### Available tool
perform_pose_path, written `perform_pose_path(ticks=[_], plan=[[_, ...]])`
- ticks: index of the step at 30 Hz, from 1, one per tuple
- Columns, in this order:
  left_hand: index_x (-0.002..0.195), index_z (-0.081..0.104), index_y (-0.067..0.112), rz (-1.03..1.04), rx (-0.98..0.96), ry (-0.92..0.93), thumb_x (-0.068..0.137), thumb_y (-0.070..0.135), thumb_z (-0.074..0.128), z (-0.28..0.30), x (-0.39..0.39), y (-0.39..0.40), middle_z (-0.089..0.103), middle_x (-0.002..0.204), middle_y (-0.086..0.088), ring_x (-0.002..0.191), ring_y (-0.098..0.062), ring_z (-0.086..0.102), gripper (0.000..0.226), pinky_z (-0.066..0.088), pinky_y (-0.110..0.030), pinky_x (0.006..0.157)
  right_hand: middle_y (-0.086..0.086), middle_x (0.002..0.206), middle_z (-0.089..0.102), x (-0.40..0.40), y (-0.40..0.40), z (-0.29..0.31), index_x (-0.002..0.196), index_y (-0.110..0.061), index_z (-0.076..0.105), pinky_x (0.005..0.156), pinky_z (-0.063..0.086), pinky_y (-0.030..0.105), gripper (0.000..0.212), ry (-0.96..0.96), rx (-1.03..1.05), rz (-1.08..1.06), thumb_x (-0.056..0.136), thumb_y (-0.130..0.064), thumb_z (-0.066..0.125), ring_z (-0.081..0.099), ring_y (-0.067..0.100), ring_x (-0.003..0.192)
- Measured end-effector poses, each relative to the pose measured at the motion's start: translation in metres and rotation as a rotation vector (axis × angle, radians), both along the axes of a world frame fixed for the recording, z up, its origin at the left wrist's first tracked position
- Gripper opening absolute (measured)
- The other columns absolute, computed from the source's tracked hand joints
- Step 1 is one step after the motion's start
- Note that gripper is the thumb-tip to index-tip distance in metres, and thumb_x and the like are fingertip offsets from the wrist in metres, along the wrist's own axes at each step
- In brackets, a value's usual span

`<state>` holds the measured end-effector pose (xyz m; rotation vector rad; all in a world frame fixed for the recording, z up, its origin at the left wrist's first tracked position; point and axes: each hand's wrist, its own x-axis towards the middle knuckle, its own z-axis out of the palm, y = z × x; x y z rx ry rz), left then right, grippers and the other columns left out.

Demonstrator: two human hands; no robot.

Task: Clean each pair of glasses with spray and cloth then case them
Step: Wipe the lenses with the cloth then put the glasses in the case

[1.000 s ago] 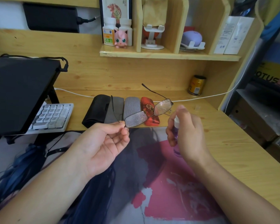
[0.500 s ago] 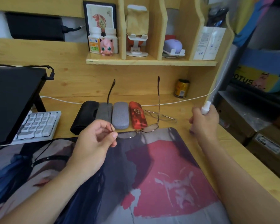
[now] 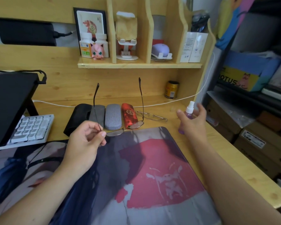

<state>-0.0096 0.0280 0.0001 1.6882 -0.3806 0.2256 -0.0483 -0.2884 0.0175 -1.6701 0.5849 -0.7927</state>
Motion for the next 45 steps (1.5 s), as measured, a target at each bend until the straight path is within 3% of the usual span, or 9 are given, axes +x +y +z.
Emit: perform_pose_path(ticks=[3,7,9,13,22,29,32,37,45], plan=[[0.089,0.059,0.012,0.03,-0.057,-0.013,0.096,-0.004,0.062,0.002,0.001,0.0,0.065,0.069,-0.007,0.064,-0.016,0.062,0.018,0.051,-0.02,0.065,-0.004,0.138,0.039,-0.01,0.012,0.013,0.148,-0.023,0.035,0.105,0.04,0.028,0.067,-0.25,-0.167,-0.191,0.091,-0.038,0.068,0.043,0.01,0.127],[0.092,0.059,0.017,0.109,-0.104,-0.086,0.096,-0.002,0.062,0.013,0.006,0.008,0.066,0.075,-0.01,0.069,-0.016,0.065,0.019,0.052,-0.028,0.071,0.0,0.11,0.053,-0.004,0.048,0.037,0.116,-0.009,0.058,0.091,0.048,0.038,0.026,-0.39,-0.688,-0.138,0.093,-0.021,0.058,0.055,0.021,0.103],[0.092,0.059,0.016,0.157,-0.134,-0.122,0.096,-0.002,0.062,0.019,0.011,0.012,0.065,0.077,-0.012,0.069,-0.016,0.064,0.019,0.052,-0.025,0.07,-0.005,0.096,0.061,0.012,0.066,0.057,0.106,-0.012,0.067,0.083,0.052,0.038,0.015,-0.285,-0.814,0.053,0.096,-0.014,0.056,0.059,0.015,0.09],[0.092,0.059,0.013,0.214,-0.152,-0.142,0.096,-0.002,0.062,0.021,0.019,0.02,0.064,0.074,-0.013,0.067,-0.016,0.063,0.016,0.051,-0.021,0.07,-0.01,0.088,0.069,0.064,0.084,0.112,0.113,-0.02,0.071,0.076,0.056,0.036,0.028,-0.085,-0.784,0.278,0.101,-0.01,0.047,0.066,0.019,0.078],[0.087,0.06,0.023,0.22,-0.167,-0.072,0.095,-0.001,0.063,0.013,0.025,0.016,0.064,0.074,-0.003,0.066,-0.017,0.062,0.025,0.052,-0.034,0.07,0.009,0.122,0.066,0.174,0.09,0.225,0.123,-0.014,0.068,0.084,0.053,0.037,0.042,-0.004,-1.083,0.064,0.093,0.004,0.046,0.064,0.029,0.107],[0.078,0.061,0.034,0.194,-0.192,-0.031,0.094,-0.002,0.064,0.011,0.025,0.014,0.063,0.069,-0.001,0.065,-0.016,0.062,0.039,0.05,-0.036,0.072,0.013,0.12,0.062,0.214,0.099,0.263,0.13,-0.011,0.062,0.077,0.052,0.039,0.045,0.206,-1.358,0.062,0.092,0.007,0.044,0.062,0.033,0.102],[0.08,0.062,0.032,0.185,-0.206,-0.025,0.094,-0.001,0.064,0.008,0.028,0.016,0.063,0.071,-0.004,0.065,-0.017,0.062,0.037,0.051,-0.036,0.072,0.017,0.118,0.057,0.221,0.099,0.258,0.118,-0.005,0.059,0.074,0.044,0.039,0.032,0.258,-1.438,0.028,0.09,0.006,0.046,0.059,0.037,0.1],[0.078,0.061,0.033,0.173,-0.214,-0.023,0.094,-0.003,0.064,0.008,0.029,0.015,0.062,0.071,-0.004,0.065,-0.017,0.061,0.039,0.049,-0.034,0.071,0.019,0.11,0.059,0.211,0.097,0.258,0.095,-0.008,0.056,0.07,0.045,0.041,0.023,0.12,-1.39,-0.032,0.086,0.01,0.045,0.061,0.039,0.098],[0.088,0.06,0.025,0.198,-0.19,-0.037,0.096,0.002,0.064,0.008,0.024,0.017,0.065,0.072,-0.002,0.068,-0.015,0.064,0.025,0.051,-0.03,0.072,-0.005,0.096,0.055,0.112,0.1,0.234,0.094,-0.016,0.06,0.078,0.045,0.034,0.018,-0.38,-0.863,-0.131,0.095,-0.022,0.043,0.053,0.017,0.094]])
